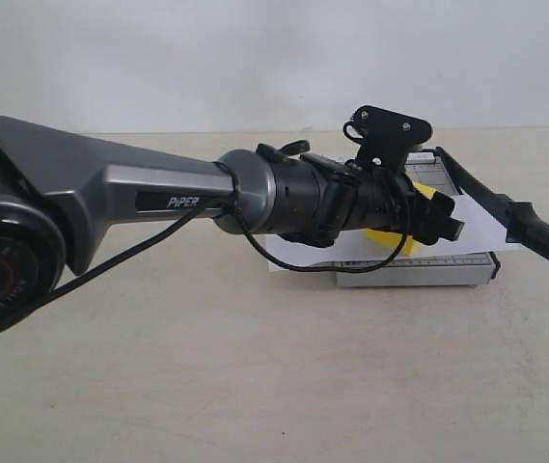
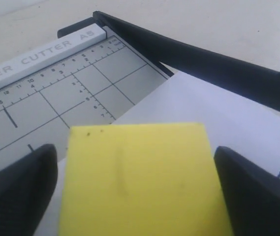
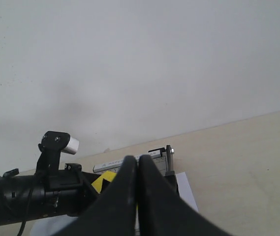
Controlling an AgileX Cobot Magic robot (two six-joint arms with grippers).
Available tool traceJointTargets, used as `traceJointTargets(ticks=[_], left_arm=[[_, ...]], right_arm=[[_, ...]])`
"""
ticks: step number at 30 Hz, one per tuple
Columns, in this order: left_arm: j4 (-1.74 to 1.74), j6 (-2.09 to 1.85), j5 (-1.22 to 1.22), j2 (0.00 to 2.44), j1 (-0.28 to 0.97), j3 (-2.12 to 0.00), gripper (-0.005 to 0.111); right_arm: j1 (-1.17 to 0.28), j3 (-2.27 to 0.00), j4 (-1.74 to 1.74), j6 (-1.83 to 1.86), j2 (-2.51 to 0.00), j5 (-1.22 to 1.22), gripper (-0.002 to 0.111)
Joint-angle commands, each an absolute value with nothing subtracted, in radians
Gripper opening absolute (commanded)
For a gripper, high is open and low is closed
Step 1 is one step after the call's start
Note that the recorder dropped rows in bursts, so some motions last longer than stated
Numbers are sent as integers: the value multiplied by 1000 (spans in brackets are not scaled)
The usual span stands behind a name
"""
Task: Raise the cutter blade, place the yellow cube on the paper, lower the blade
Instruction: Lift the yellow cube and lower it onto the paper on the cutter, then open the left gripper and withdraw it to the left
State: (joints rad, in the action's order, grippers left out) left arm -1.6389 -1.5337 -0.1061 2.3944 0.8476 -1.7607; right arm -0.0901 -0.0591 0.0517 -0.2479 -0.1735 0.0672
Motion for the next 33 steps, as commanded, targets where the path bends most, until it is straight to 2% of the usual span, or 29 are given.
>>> traceJointTargets(ticks=[1, 10, 13, 16, 20, 22, 33], left_arm=[[-1633, -1537, -108, 2344, 850, -1768, 80], [-1641, -1548, -119, 2196, 850, -1745, 80], [-1641, -1548, -159, 2138, 850, -1696, 72], [-1647, -1548, -219, 2076, 850, -1619, 52], [-1744, -1591, -313, 1980, 850, -1506, 18], [-1744, -1612, -366, 1925, 850, -1424, 5], [-1744, -1591, -426, 1590, 850, -1035, 4]], right_arm=[[-92, -58, 47, -248, -171, 75, 0], [-92, -58, 47, -248, -171, 75, 0], [-92, -58, 47, -248, -171, 75, 0], [-92, -58, 47, -248, -171, 75, 0], [-92, -58, 47, -248, -171, 75, 0], [-92, -58, 47, -248, -171, 75, 0], [-92, -58, 47, -248, -171, 75, 0]])
